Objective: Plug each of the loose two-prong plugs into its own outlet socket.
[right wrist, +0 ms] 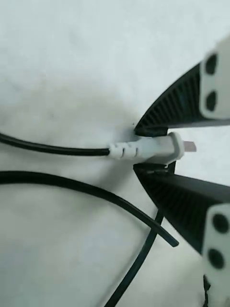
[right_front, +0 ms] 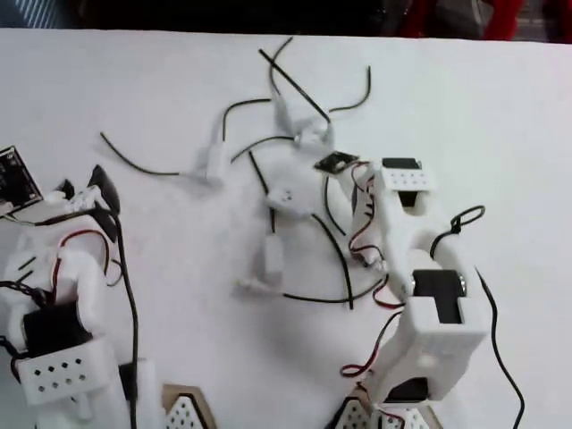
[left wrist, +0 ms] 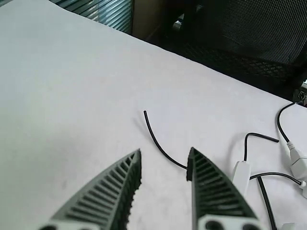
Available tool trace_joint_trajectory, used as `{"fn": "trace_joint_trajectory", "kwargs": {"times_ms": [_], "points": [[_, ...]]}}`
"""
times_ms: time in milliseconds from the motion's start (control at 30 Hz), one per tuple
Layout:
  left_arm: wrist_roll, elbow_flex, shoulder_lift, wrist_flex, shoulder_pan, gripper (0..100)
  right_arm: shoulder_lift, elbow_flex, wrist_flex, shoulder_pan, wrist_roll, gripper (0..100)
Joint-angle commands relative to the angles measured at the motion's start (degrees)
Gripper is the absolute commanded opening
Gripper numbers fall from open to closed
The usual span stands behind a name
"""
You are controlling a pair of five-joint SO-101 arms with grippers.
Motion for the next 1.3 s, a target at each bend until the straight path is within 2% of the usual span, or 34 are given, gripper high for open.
{"fn": "trace_joint_trajectory", "kwargs": {"times_ms": [0, 233, 367, 567, 933, 1100, 1267], "points": [[0.00, -0.26, -0.92, -1.23, -0.31, 17, -0.48, -2.99, 1.71, 0.40, -0.18, 9.9], [0.00, -0.26, -0.92, -1.23, -0.31, 17, -0.57, -2.90, 1.98, 0.84, 0.18, 9.1], [0.00, -0.26, -0.92, -1.23, -0.31, 17, -0.48, -2.90, 1.98, 0.48, 0.18, 1.4], [0.00, -0.26, -0.92, -1.23, -0.31, 17, -0.48, -2.81, 2.42, 0.75, 0.26, 1.7], [0.00, -0.26, -0.92, -1.23, -0.04, 17, -4.53, -6.59, 14.55, -0.04, -0.53, 1.7], [0.00, -0.35, -0.92, -1.32, 0.04, 17, -17.36, -6.59, 12.88, -0.48, -9.41, 1.7], [-2.02, -0.35, -0.92, -1.32, 1.54, 17, -30.11, -2.81, 11.21, -6.02, -18.64, 1.7]]}}
